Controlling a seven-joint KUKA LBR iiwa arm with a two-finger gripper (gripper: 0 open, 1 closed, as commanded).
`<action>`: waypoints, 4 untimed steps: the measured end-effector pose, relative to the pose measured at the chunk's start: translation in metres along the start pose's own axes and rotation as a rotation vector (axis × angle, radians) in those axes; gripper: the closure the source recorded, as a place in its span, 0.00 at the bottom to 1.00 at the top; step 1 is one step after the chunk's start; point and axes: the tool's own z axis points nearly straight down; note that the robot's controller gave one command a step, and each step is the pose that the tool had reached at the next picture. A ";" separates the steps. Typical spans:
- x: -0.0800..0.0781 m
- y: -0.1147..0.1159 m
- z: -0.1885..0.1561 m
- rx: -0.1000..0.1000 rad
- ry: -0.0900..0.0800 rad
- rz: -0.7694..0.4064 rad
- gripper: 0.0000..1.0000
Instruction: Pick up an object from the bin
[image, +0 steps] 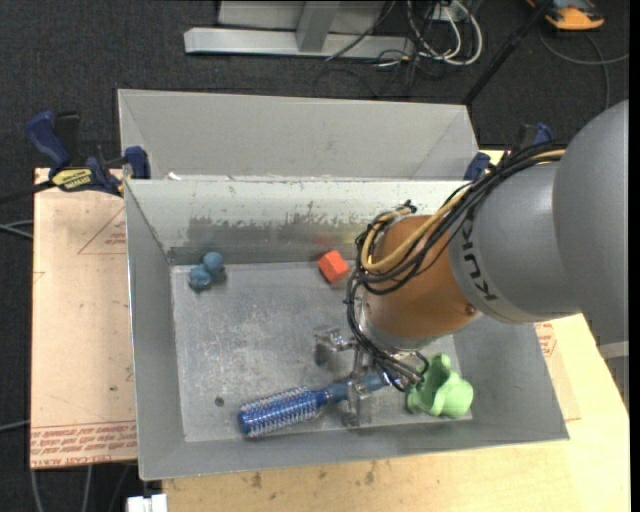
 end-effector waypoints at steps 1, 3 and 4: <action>0.000 0.000 0.000 0.001 -0.002 -0.001 0.00; -0.001 0.001 -0.039 0.002 -0.006 -0.002 1.00; -0.002 0.001 -0.044 0.001 -0.003 -0.003 1.00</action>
Offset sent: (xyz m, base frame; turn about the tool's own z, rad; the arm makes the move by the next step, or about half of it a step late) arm 0.0000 0.0000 0.0000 0.0000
